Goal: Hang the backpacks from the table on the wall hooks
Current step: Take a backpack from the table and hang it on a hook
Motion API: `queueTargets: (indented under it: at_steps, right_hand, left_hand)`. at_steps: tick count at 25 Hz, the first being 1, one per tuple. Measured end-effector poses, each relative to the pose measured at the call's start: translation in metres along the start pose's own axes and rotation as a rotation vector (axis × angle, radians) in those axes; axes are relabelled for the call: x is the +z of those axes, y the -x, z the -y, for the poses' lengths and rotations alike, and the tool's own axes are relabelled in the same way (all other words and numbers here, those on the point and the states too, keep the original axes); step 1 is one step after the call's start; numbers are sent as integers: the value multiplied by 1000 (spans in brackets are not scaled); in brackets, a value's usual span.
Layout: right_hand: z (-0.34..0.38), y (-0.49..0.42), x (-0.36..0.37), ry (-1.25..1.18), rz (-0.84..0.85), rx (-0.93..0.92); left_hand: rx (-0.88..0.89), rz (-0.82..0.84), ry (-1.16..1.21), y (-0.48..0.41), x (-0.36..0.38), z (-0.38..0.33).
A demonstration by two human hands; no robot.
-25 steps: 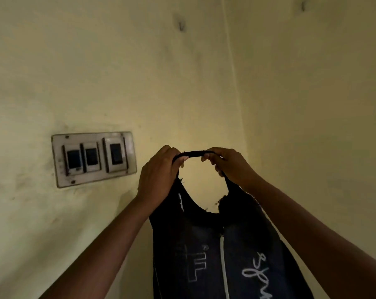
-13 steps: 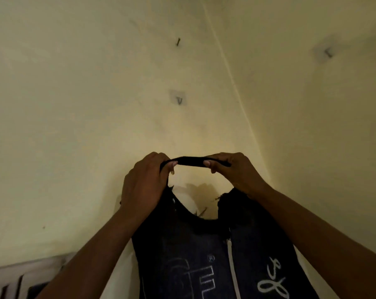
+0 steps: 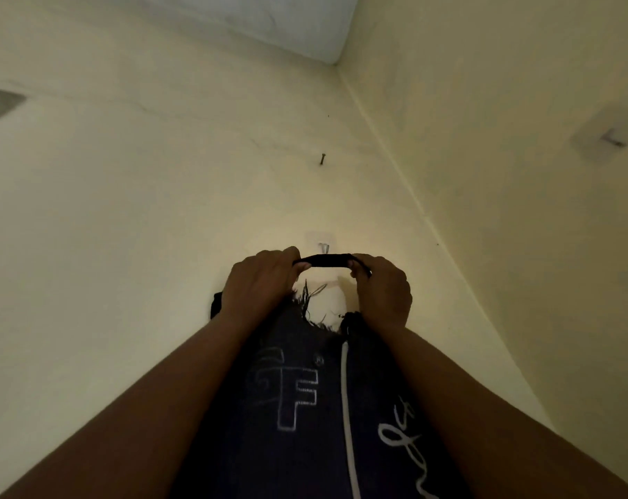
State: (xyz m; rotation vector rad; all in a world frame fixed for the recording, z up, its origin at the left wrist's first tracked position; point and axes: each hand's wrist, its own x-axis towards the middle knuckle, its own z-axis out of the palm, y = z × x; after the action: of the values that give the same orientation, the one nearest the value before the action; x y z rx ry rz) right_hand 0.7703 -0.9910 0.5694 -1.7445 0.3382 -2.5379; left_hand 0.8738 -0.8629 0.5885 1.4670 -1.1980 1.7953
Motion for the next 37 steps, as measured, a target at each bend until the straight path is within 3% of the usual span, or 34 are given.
queueTargets:
  at_steps: [4, 8, 13, 21, 28, 34, 37]
  right_hand:
    - [3, -30, 15, -33, -63, -37]
    - [7, -50, 24, -50, -2, -54]
    - [-4, -46, 21, -113, 42, 37]
    - [-9, -17, 11, -234, 107, 81]
    - [11, 10, -21, -210, 290, 231]
    - [48, 40, -72, -86, 343, 382]
    - [82, 62, -96, 1, 294, 449]
  left_hand:
    - [5, -64, -40, -29, 5, 2]
    - [-64, -108, 13, -40, 10, 9]
    - [-171, -10, 134, -44, 13, 15]
    - [-125, 146, 220, -31, 10, 4]
    - [-119, 269, 227, -25, 7, -9]
    - [-165, 260, 746, 23, -45, -20]
    - [-252, 281, 1032, 59, -86, -20]
